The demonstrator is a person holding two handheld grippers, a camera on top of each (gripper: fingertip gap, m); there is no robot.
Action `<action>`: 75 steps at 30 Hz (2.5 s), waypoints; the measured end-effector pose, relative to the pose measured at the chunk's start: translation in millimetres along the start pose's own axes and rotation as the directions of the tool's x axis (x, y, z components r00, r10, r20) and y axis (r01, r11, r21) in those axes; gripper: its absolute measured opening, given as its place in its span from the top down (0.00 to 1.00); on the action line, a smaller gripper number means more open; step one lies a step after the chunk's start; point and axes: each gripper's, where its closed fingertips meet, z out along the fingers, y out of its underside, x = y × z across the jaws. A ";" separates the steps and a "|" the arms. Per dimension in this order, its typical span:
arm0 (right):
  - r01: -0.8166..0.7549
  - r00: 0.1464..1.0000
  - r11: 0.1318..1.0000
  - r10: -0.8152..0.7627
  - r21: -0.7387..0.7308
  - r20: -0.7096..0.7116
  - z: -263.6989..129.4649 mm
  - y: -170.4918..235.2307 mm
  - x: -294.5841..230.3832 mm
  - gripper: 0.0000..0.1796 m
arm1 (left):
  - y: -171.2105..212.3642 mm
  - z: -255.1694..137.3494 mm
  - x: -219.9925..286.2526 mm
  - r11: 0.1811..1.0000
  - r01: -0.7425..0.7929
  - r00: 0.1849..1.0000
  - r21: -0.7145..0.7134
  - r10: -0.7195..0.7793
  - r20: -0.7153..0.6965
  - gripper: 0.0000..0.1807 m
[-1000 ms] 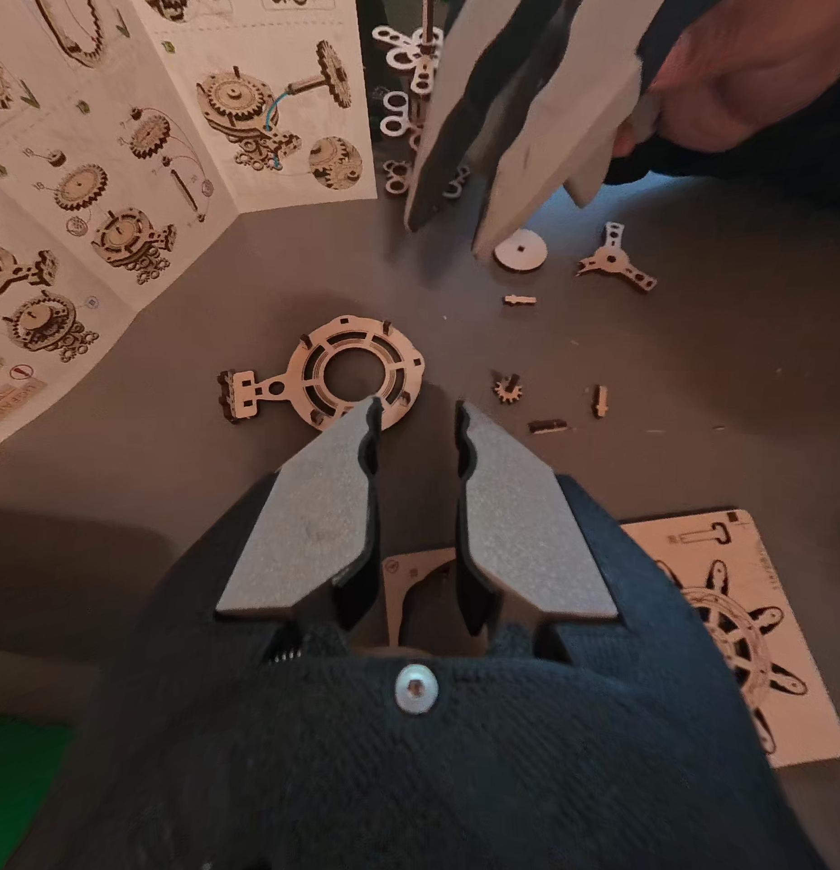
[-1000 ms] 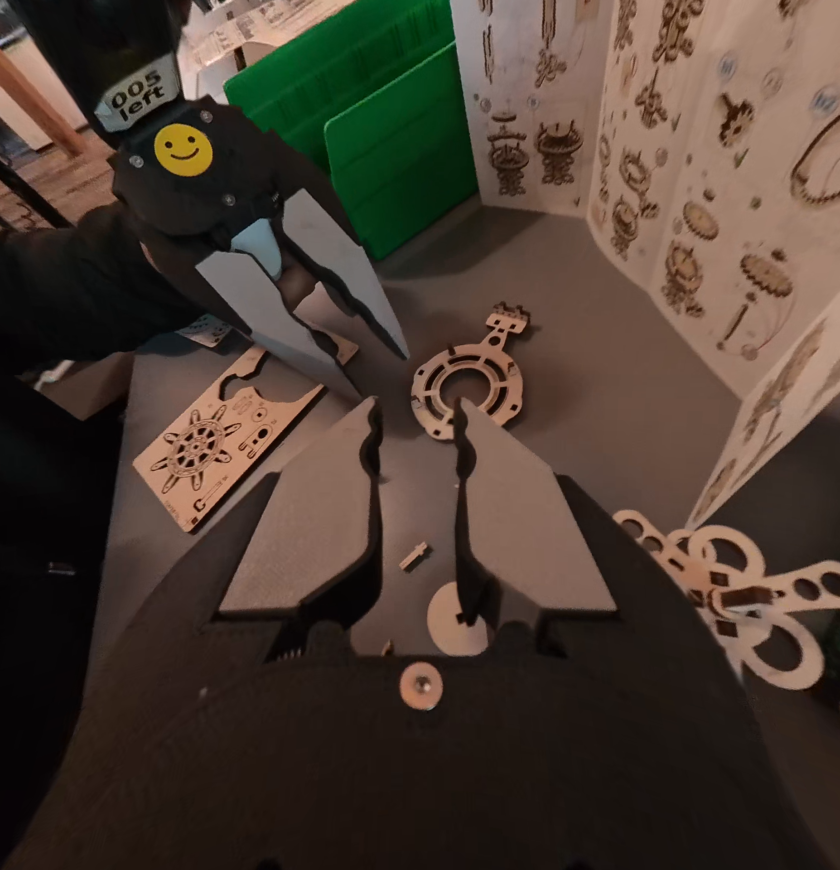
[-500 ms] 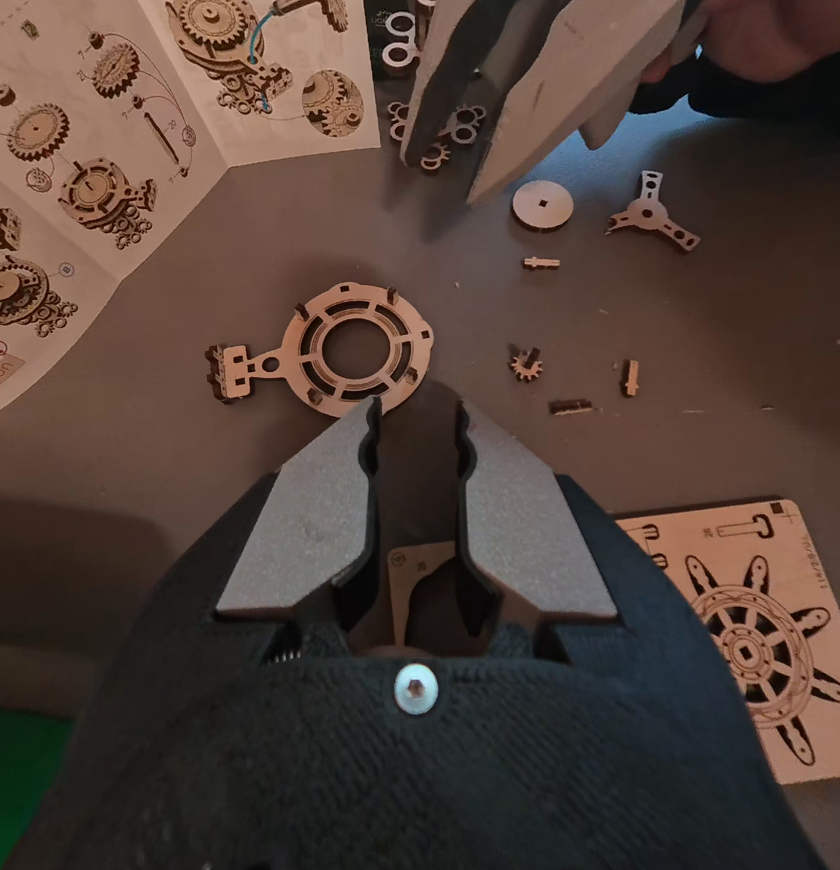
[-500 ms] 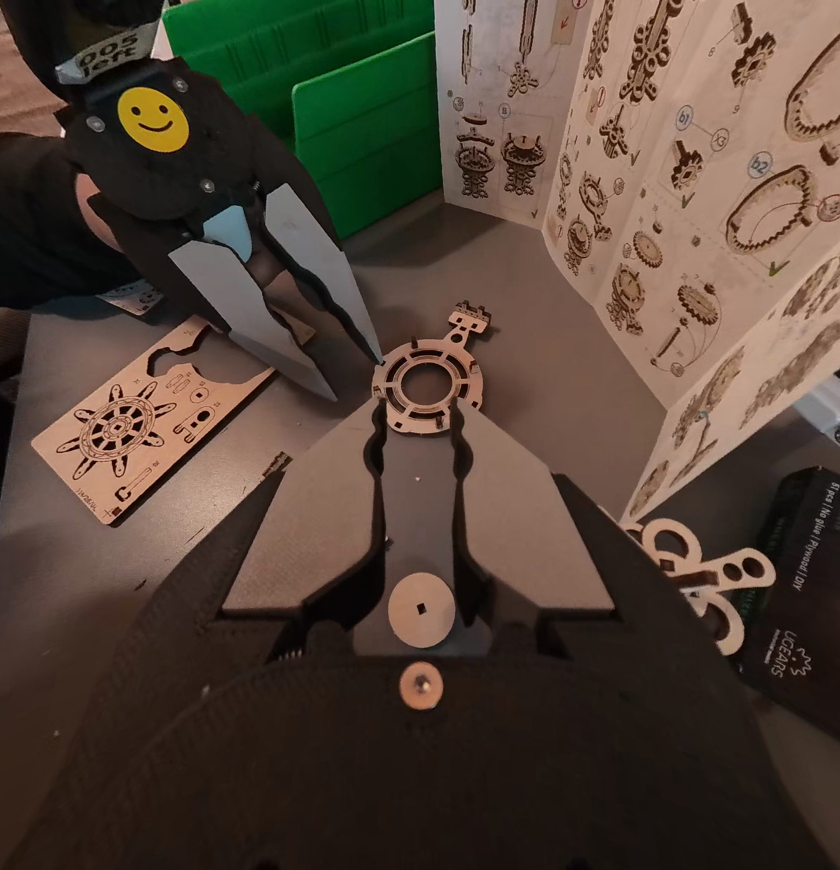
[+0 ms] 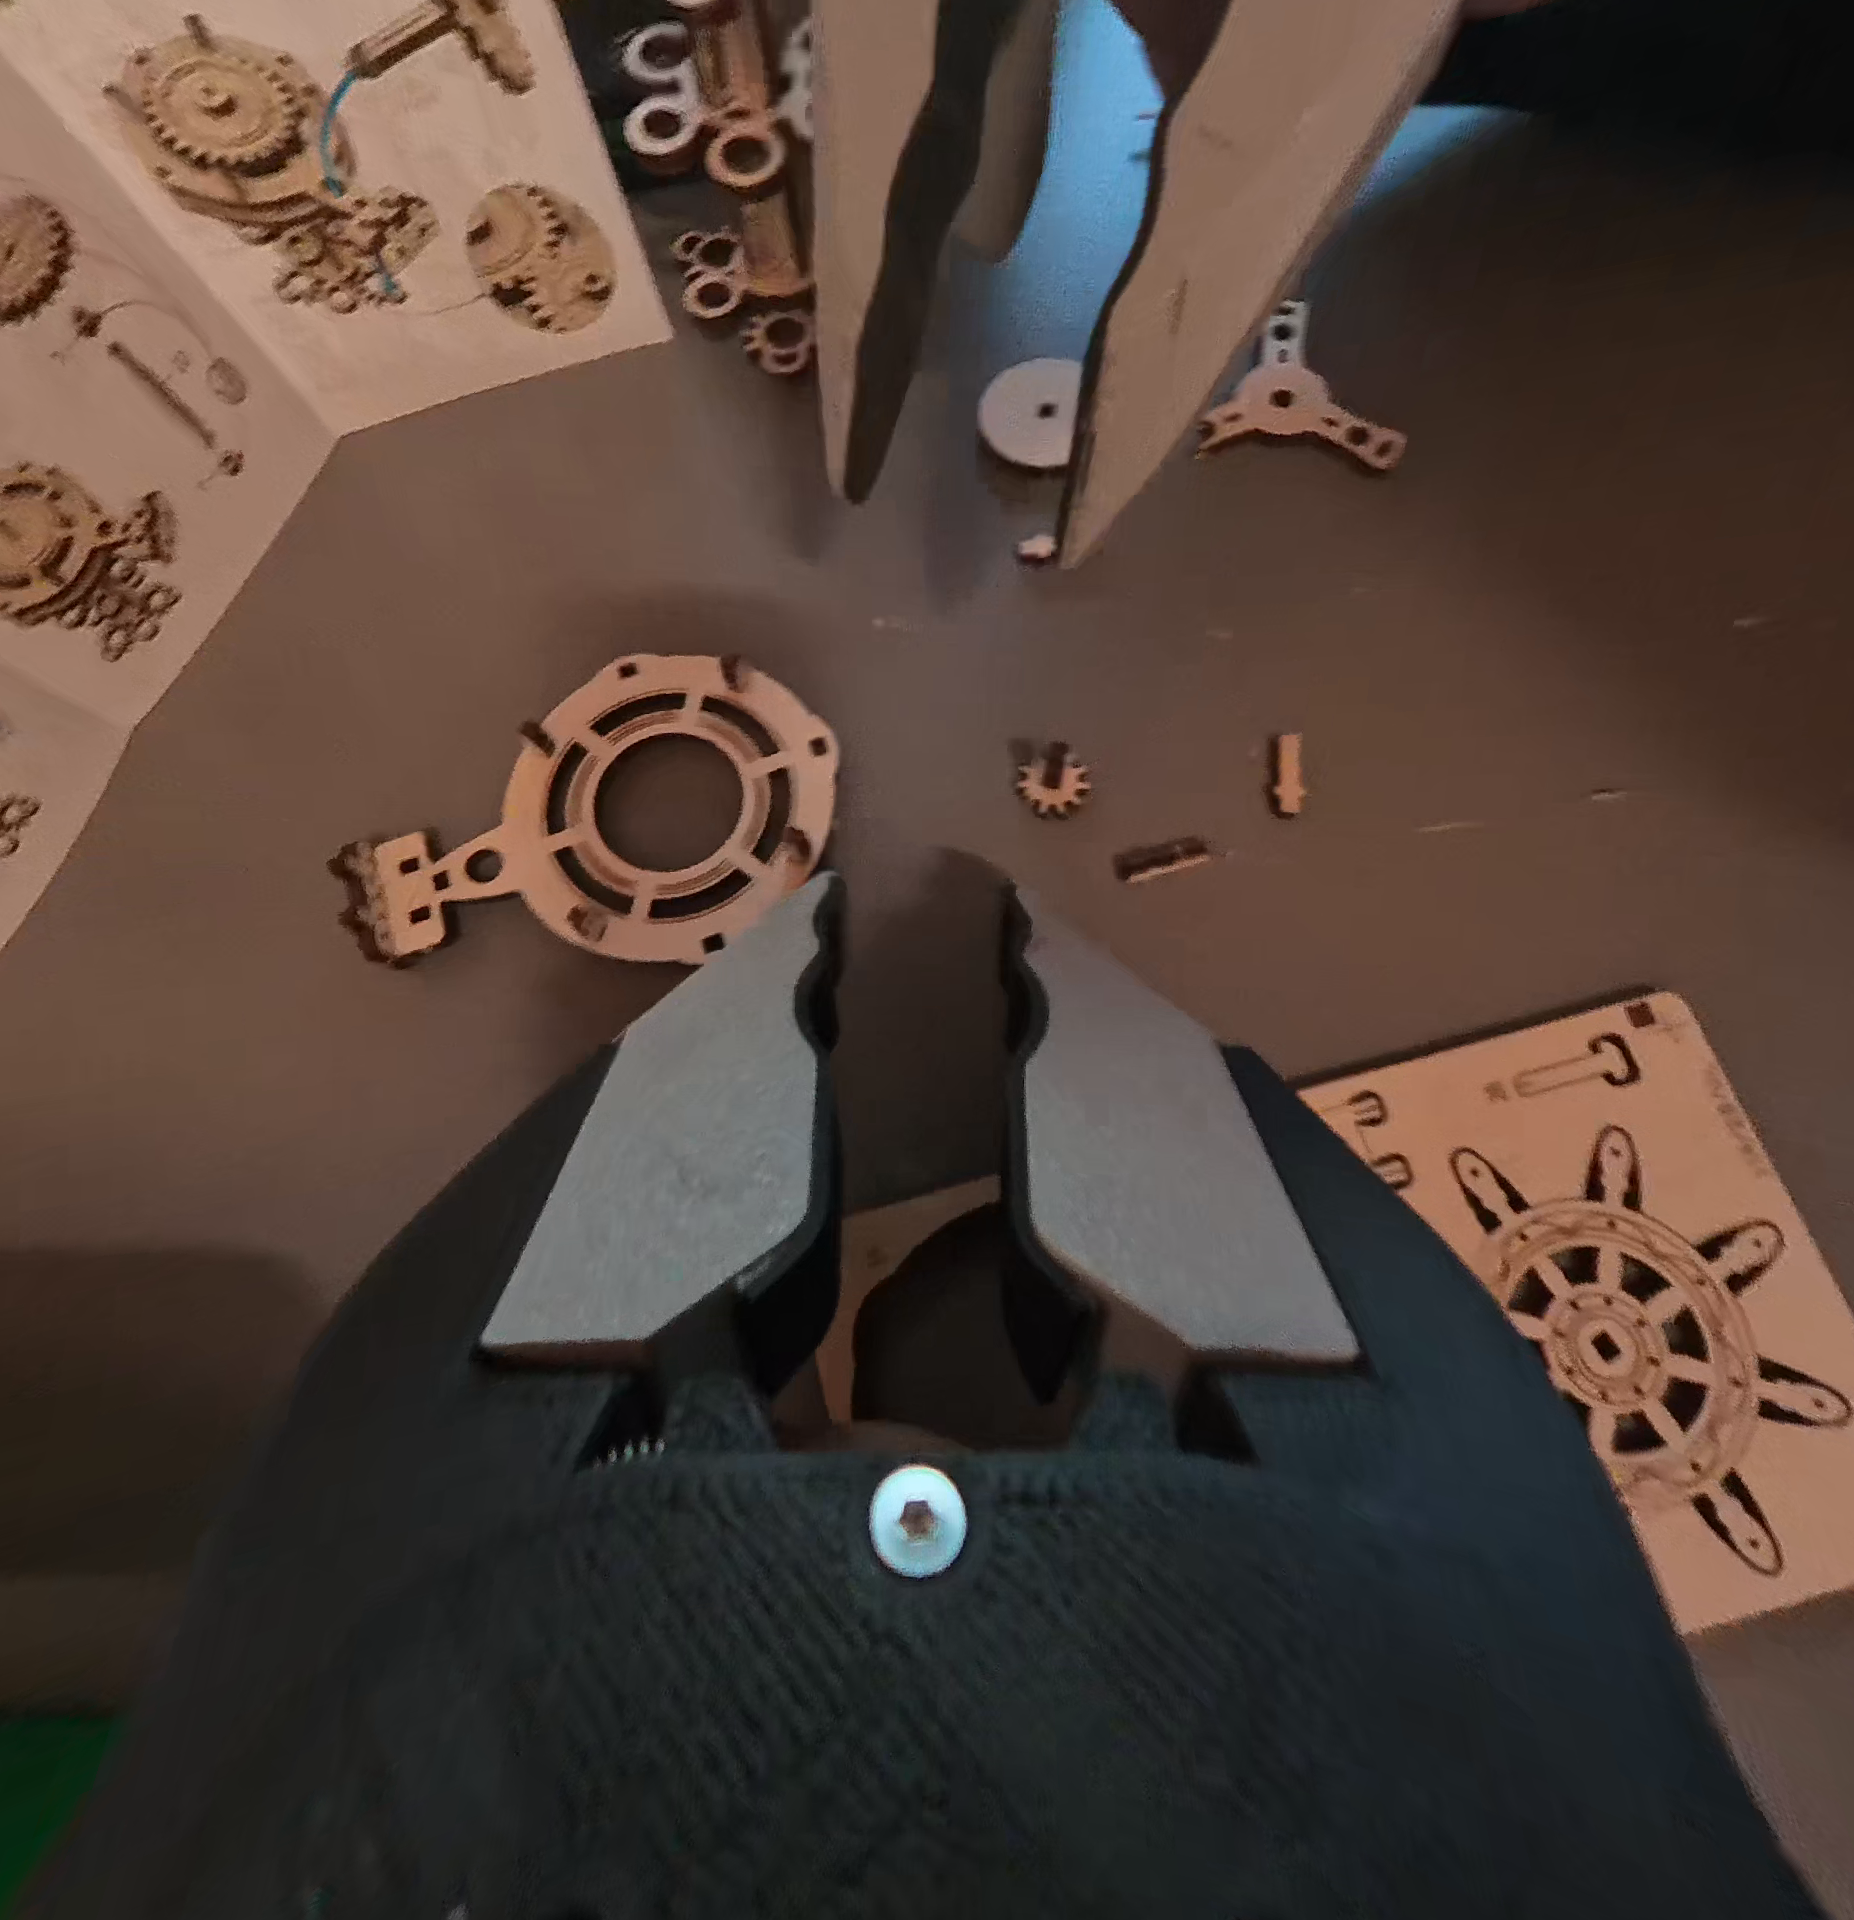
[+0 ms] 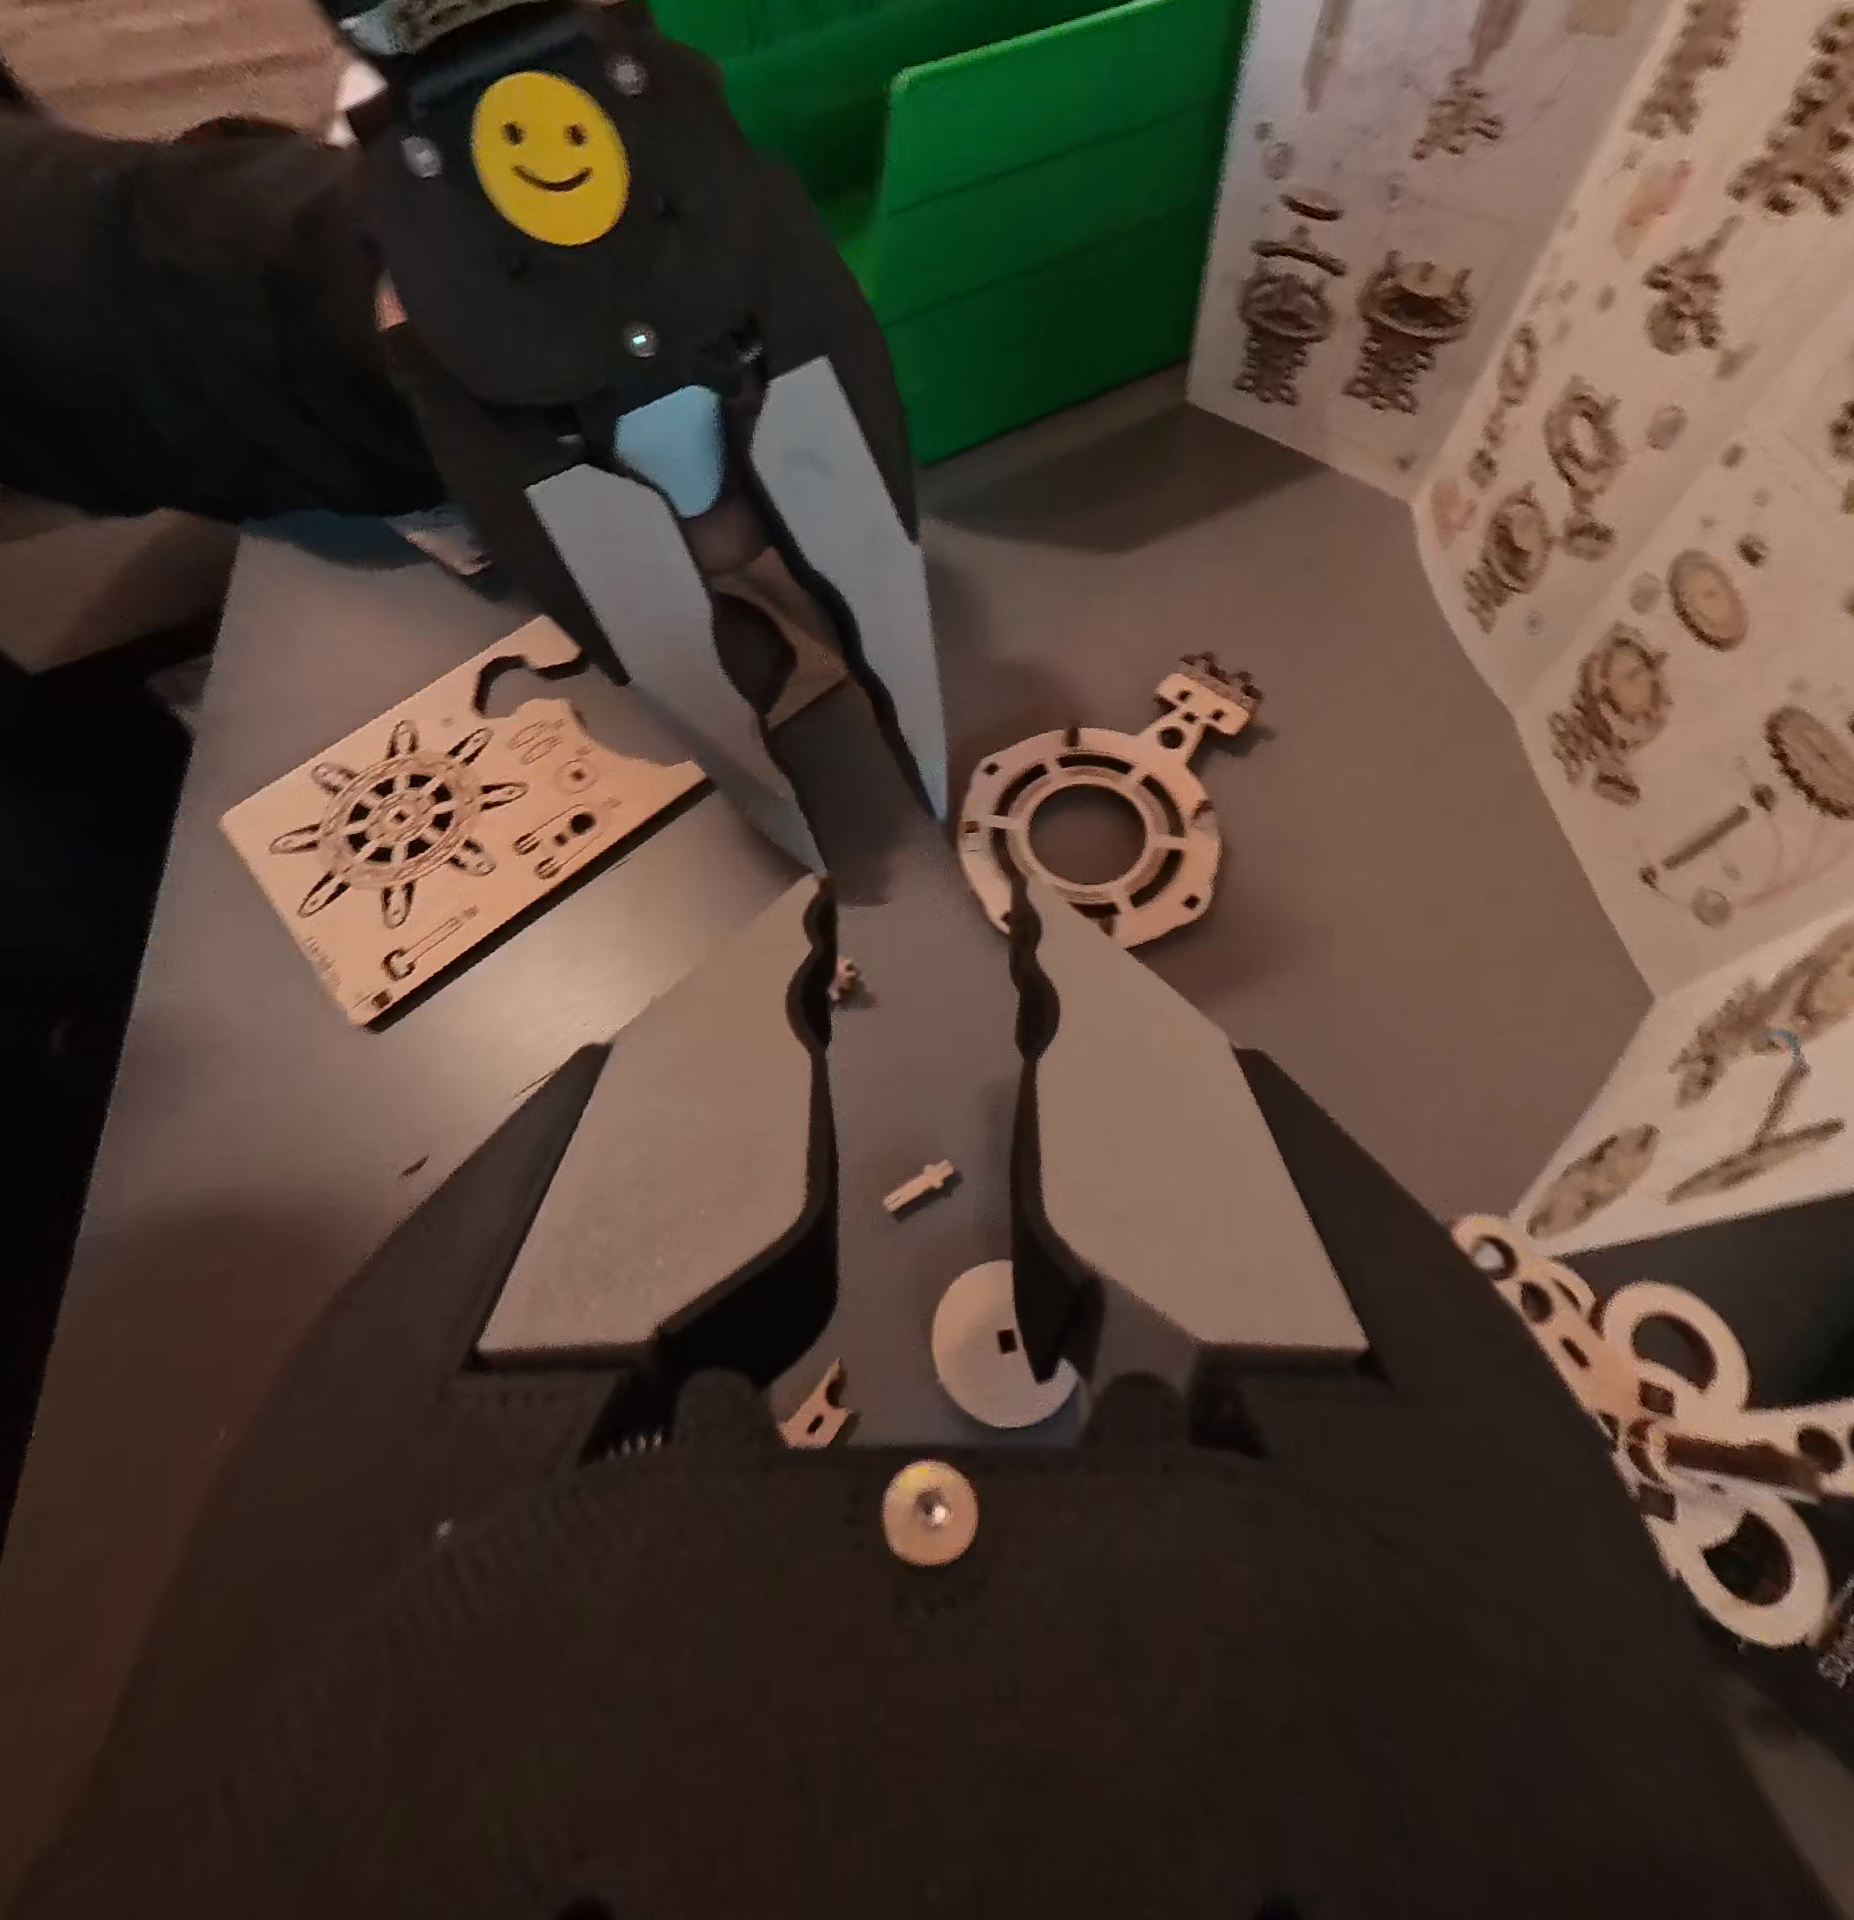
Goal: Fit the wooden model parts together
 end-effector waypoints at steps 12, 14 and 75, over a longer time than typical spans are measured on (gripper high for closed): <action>0.153 0.986 0.982 -0.143 -0.111 0.091 10.8 9.4 -30.7 1.00 | -14.2 11.9 25.6 0.986 -0.165 0.986 0.022 0.166 -0.036 0.87; 0.139 0.989 0.981 -0.129 -0.135 0.078 13.6 12.2 -27.6 1.00 | -12.8 14.4 24.8 0.986 -0.165 0.986 0.004 0.165 -0.033 0.88; 0.120 0.993 0.951 -0.113 -0.285 0.039 10.0 43.2 -17.4 0.90 | -14.1 20.0 15.6 0.986 -0.169 0.976 -0.016 0.165 -0.141 0.97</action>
